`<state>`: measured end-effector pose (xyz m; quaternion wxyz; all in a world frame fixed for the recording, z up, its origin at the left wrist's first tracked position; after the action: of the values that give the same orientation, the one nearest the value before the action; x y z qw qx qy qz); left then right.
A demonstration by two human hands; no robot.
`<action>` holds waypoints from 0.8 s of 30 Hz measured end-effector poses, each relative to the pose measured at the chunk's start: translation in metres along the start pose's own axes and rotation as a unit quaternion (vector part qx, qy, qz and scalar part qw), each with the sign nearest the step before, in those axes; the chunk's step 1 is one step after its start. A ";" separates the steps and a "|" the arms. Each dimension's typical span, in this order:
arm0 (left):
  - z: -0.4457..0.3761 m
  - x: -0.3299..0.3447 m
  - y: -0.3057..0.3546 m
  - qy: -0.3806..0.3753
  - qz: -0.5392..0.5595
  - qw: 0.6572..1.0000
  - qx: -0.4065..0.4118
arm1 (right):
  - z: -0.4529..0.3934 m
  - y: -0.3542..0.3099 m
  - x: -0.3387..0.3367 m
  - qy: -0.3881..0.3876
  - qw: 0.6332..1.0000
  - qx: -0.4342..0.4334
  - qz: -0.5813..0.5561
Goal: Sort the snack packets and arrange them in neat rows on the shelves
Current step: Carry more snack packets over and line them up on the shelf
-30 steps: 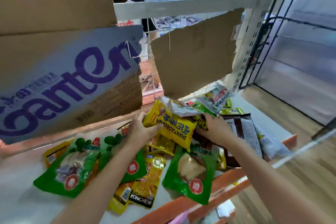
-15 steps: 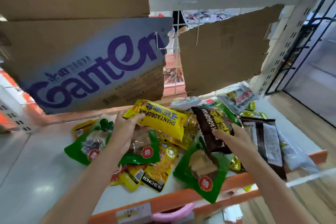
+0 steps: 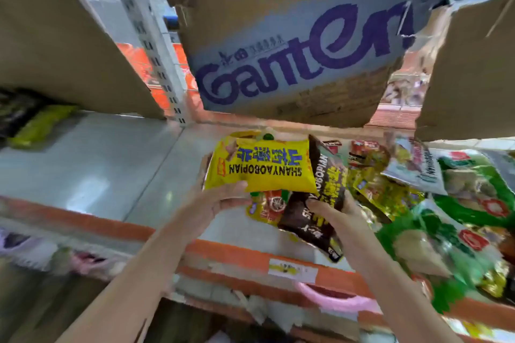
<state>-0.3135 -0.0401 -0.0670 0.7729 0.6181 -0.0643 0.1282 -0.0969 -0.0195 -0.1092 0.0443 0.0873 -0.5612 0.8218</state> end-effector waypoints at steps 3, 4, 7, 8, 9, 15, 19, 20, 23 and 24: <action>0.022 -0.039 0.010 -0.024 0.092 0.995 0.004 | 0.000 0.010 0.042 -0.052 0.998 0.001 0.020; 0.028 -0.054 0.015 -0.013 0.136 0.991 -0.001 | 0.001 0.013 0.056 -0.063 0.998 0.003 0.027; 0.048 -0.090 0.028 0.028 0.236 0.971 -0.038 | -0.001 0.024 0.094 -0.076 0.996 0.009 0.043; 0.054 -0.101 0.032 0.040 0.217 0.974 -0.044 | -0.001 0.028 0.109 -0.080 0.995 0.007 0.055; 0.059 -0.116 0.031 0.051 0.172 0.983 -0.047 | 0.000 0.033 0.125 -0.084 0.994 0.006 0.074; 0.098 -0.208 0.025 0.072 0.098 0.992 -0.044 | 0.026 0.070 0.223 -0.107 0.986 0.031 0.127; 0.122 -0.263 0.027 0.097 0.158 0.983 -0.010 | 0.052 0.082 0.278 -0.162 0.978 0.037 0.123; 0.130 -0.276 0.030 0.110 0.181 0.977 0.003 | 0.057 0.085 0.291 -0.176 0.976 0.045 0.120; 0.152 -0.317 0.039 0.150 0.247 0.956 0.055 | 0.076 0.094 0.334 -0.251 0.957 0.067 0.133; 0.159 -0.330 0.042 0.154 0.257 0.951 0.072 | 0.083 0.098 0.349 -0.282 0.946 0.071 0.143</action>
<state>-0.6318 -0.2253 -0.0765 0.6676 0.6076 -0.0915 0.4204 -0.4485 -0.1413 -0.1015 -0.2395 0.2372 -0.4979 0.7990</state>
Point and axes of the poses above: each hand's wrist, its own z-axis away from the middle knuckle, its own x-axis out of the palm, y = z × x, the point moved 5 cm from there along -z, towards the middle knuckle, and after that the axes turned 4 degrees about y, right-handed, at the moved point
